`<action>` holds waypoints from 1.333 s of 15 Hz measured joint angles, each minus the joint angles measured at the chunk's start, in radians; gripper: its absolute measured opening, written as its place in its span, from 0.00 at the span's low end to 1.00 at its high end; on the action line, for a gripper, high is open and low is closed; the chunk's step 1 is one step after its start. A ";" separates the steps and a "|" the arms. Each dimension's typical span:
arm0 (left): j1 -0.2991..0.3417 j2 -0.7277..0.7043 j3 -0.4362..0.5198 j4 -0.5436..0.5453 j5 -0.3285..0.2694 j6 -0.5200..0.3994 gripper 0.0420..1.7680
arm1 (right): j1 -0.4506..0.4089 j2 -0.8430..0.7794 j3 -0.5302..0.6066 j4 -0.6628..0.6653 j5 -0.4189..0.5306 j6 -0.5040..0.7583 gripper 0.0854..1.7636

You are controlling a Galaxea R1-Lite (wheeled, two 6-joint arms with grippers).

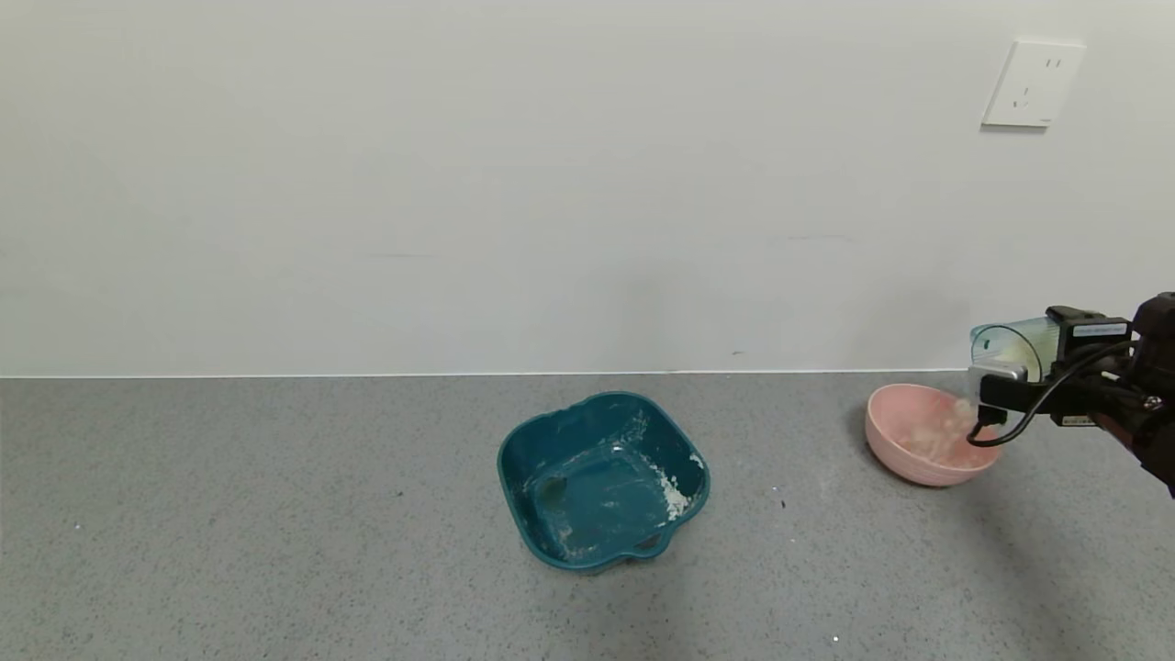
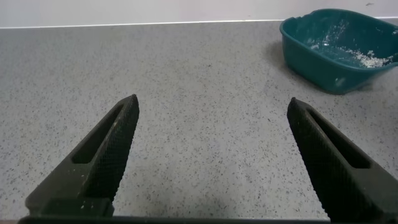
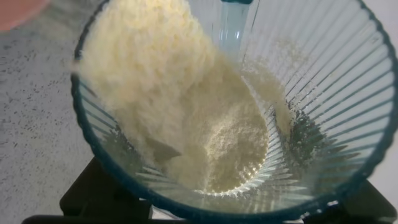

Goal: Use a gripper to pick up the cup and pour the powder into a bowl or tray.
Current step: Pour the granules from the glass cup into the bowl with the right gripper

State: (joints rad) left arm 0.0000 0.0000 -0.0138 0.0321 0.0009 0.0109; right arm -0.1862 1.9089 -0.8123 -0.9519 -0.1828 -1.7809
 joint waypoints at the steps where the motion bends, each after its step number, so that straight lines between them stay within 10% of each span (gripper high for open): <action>1: 0.000 0.000 0.000 0.000 0.000 0.000 0.97 | 0.007 0.003 0.006 -0.002 -0.006 -0.008 0.75; 20: 0.000 0.000 0.000 0.000 0.000 0.000 0.97 | 0.007 0.009 0.024 -0.007 -0.022 -0.007 0.75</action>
State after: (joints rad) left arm 0.0000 0.0000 -0.0138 0.0321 0.0013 0.0109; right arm -0.1789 1.9181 -0.7883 -0.9587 -0.2045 -1.7877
